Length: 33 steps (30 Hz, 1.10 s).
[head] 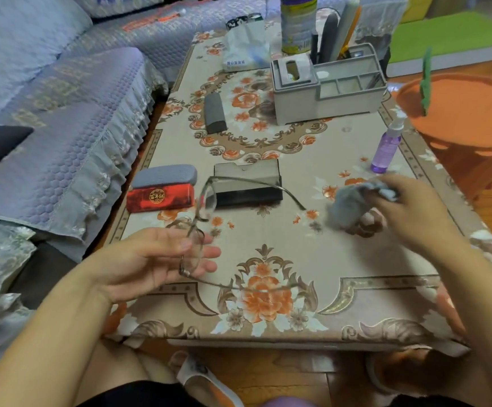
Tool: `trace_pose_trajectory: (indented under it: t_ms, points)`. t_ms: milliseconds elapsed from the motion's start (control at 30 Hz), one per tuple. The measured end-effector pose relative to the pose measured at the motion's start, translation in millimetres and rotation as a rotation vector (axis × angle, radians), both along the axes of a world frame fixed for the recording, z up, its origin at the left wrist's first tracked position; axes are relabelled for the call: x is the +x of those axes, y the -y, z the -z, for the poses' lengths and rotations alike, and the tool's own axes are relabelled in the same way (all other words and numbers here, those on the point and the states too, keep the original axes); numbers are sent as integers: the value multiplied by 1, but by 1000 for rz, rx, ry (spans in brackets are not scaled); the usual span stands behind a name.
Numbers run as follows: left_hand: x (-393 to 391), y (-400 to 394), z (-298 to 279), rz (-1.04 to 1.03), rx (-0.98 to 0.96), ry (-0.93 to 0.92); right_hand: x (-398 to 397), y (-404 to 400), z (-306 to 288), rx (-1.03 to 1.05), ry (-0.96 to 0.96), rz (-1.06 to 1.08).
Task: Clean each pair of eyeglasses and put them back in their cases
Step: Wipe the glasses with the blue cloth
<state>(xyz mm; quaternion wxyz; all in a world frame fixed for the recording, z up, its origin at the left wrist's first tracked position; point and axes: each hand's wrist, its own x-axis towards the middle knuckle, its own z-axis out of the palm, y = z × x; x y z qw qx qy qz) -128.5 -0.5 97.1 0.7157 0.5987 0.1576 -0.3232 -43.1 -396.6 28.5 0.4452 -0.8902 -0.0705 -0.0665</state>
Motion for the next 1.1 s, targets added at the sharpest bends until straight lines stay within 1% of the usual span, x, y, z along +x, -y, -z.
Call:
trace_pose_trajectory:
  t_ms: [33, 67, 100, 133, 167, 233, 267, 333, 367, 400, 433, 467, 533, 633, 733, 800, 900, 1000, 1100]
  points:
    - [0, -5, 1, 57, -2, -19, 5, 1, -5, 122, -50, 47]
    - [-1, -8, 2, 116, 7, -34, 6, 0, -14, 225, -88, 37]
    - [0, -8, 0, 190, 45, -42, 5, -2, -24, 302, -121, -20]
    - [1, -5, -4, 278, 117, -41, 3, -8, -38, 333, -143, -104]
    - [3, 0, -9, 365, 218, -28, -1, -19, -54, 321, -150, -211]
    - [9, 13, -18, 488, 430, 29, -11, -49, -81, 165, -90, -471]
    - [13, 21, -22, 516, 498, 56, -18, -67, -90, 45, -45, -598]
    - [19, 34, -32, 552, 545, 92, -35, -102, -92, -267, 48, -825]
    - [22, 39, -37, 576, 550, 102, -41, -115, -86, -439, 130, -907]
    - [24, 42, -41, 600, 547, 106, -47, -126, -81, -595, 234, -946]
    - [25, 45, -44, 623, 537, 103, -50, -132, -77, -701, 344, -945]
    - [27, 46, -45, 643, 522, 92, -53, -136, -78, -754, 426, -939]
    - [27, 47, -46, 667, 502, 69, -52, -135, -82, -790, 475, -957]
    - [28, 46, -47, 677, 511, 69, -47, -131, -84, -804, 481, -922]
    - [27, 46, -49, 672, 532, 83, -44, -117, -72, -740, 503, -898]
    - [26, 48, -50, 679, 556, 93, -40, -108, -64, -734, 506, -848]
    - [25, 52, -52, 667, 581, 126, -39, -104, -57, -714, 493, -728]
    - [25, 54, -54, 657, 626, 166, -41, -103, -53, -684, 432, -560]
    - [20, 55, -56, 637, 683, 215, -46, -101, -54, -678, 367, -443]
